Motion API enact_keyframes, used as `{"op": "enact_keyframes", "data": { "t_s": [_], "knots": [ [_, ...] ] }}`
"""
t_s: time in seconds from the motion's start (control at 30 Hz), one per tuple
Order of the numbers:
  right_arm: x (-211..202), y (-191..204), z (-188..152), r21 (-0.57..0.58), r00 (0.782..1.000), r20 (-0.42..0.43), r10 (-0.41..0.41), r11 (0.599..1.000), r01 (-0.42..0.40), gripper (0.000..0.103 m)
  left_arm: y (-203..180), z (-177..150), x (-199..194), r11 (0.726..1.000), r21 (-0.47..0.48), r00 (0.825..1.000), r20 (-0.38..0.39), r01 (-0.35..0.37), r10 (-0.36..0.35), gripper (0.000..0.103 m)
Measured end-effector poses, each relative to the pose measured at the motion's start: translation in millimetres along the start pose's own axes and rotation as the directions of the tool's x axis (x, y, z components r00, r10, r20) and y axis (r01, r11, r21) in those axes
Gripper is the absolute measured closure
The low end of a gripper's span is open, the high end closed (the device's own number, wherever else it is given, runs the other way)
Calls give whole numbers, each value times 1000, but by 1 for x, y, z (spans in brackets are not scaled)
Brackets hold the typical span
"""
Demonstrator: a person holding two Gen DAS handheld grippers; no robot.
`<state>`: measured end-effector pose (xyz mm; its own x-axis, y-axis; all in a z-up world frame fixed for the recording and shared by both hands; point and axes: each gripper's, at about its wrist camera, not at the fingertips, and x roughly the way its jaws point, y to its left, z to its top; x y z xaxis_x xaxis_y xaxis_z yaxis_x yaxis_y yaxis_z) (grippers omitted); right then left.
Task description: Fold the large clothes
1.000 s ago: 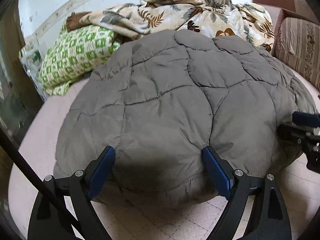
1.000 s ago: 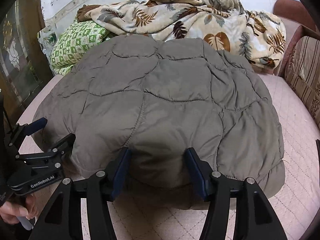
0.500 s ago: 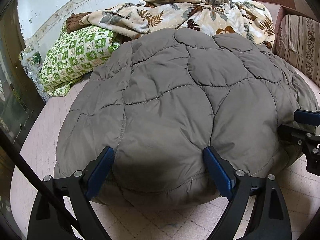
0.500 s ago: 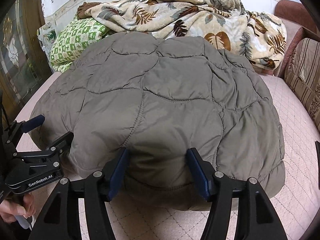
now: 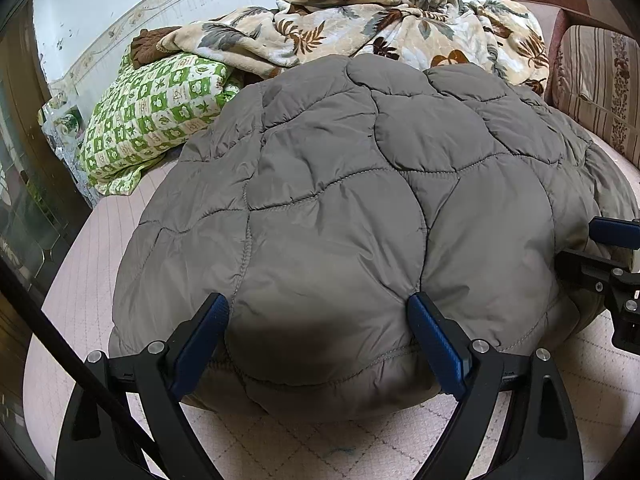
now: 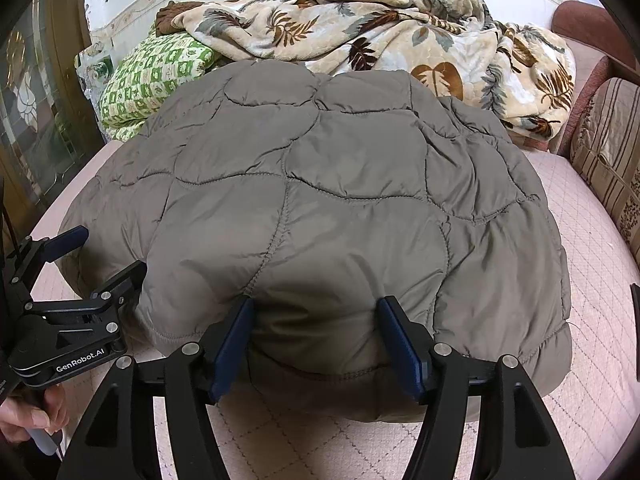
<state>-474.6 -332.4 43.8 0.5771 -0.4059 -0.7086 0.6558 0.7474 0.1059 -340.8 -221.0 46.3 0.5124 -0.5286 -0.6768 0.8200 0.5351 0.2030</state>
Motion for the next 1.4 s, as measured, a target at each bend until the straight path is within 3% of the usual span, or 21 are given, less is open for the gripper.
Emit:
{"op": "enact_keyframes", "data": {
  "t_s": [1.13,1.4],
  "knots": [
    [-3,-3,-2,14,1000,-8,11,1000,-11,32,-2,0,1,1000,7,1000,0,-4,4,12],
    [-24,-26,1,96,1000,14,18,995,-19,32,2,2,-1,1000,-19,1000,-9,19,-19,12]
  ]
}}
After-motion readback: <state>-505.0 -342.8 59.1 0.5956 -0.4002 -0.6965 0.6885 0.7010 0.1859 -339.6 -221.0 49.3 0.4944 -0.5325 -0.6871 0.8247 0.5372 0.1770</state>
